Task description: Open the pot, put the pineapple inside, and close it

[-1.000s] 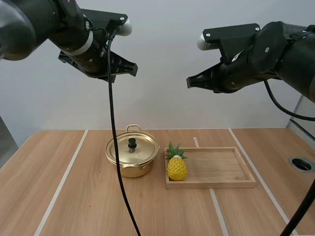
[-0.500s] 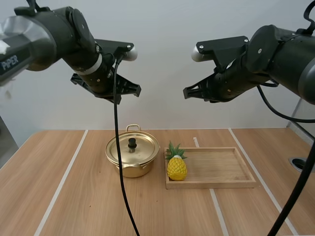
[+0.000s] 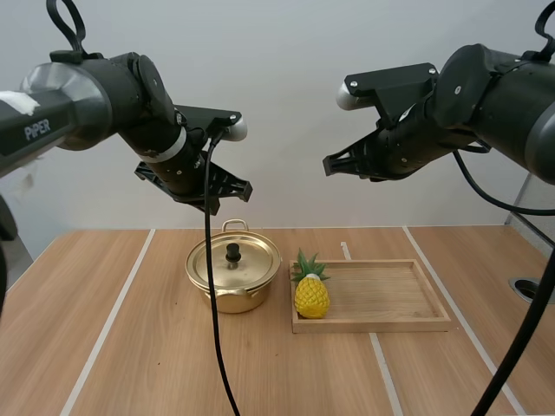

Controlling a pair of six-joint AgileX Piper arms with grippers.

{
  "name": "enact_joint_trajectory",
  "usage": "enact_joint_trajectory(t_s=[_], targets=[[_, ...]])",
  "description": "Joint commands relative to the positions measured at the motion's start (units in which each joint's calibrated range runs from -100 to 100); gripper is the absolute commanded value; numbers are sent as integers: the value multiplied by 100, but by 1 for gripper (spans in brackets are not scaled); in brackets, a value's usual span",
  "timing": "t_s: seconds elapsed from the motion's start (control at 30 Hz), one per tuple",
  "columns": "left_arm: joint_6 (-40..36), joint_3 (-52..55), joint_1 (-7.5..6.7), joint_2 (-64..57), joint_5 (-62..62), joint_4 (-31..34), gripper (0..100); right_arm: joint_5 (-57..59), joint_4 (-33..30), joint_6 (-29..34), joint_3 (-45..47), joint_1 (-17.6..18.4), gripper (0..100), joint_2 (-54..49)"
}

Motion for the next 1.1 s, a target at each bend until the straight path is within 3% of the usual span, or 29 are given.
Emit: enact_joint_trajectory(t_s=[0.0, 0.03, 0.1, 0.2, 0.23, 0.27, 0.73, 1.07], targets=[[25, 9, 8, -4, -103, -109, 1, 35, 13, -39, 25, 9, 0, -34], [25, 9, 8, -4, -103, -109, 5, 35, 13, -39, 25, 9, 0, -34], [25, 9, 8, -4, -103, -109, 22, 35, 13, -39, 25, 9, 0, -34], [177, 9, 8, -4, -103, -109, 67, 35, 13, -39, 25, 9, 0, -34], [213, 9, 8, -4, -176, -109, 88, 35, 13, -39, 25, 9, 0, -34], [213, 9, 8, -4, -321, -109, 100, 35, 13, -39, 25, 9, 0, -34], [203, 9, 8, 74, -672, -97, 100, 35, 13, -39, 25, 9, 0, -34], [203, 9, 8, 819, -655, -171, 100, 118, 13, -37, 25, 9, 0, -34]])
